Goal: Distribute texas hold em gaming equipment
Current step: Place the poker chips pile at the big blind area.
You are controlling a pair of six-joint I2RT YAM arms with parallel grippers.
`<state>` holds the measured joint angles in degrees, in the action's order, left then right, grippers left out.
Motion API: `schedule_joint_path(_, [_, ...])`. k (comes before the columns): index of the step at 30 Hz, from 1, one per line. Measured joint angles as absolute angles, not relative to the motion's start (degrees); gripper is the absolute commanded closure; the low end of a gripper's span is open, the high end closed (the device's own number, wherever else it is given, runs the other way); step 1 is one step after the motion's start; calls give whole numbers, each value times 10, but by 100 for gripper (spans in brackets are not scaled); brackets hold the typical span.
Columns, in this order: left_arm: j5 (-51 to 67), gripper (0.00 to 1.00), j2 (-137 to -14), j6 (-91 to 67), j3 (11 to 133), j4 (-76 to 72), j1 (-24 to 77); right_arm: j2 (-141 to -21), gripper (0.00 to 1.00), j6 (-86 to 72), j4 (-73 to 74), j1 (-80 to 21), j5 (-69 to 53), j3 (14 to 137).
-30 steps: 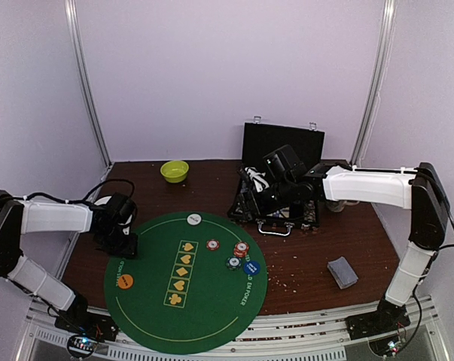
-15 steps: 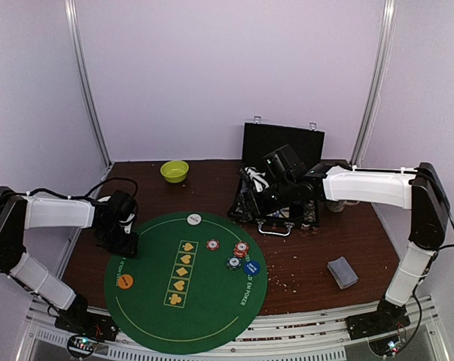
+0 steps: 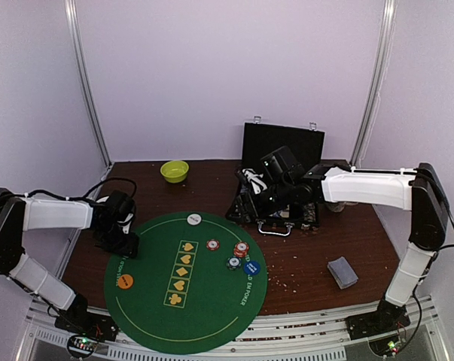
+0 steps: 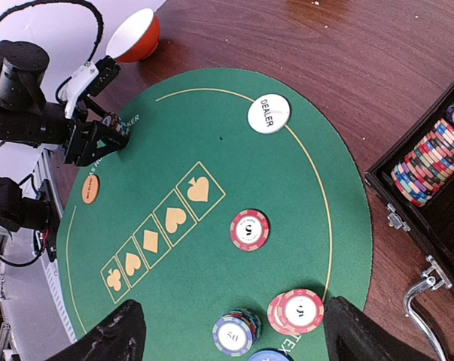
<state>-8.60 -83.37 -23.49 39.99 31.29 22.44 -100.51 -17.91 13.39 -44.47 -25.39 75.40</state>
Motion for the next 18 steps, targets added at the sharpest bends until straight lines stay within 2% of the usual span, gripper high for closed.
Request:
schedule_joint_path(7, [-83, 19, -828, -228, 400, 304, 221, -1039, 18, -167, 144, -489, -182, 790])
schedule_joint_path(18, [-54, 16, -764, -236, 412, 300, 221, -1227, 21, -116, 199, -551, -13, 951])
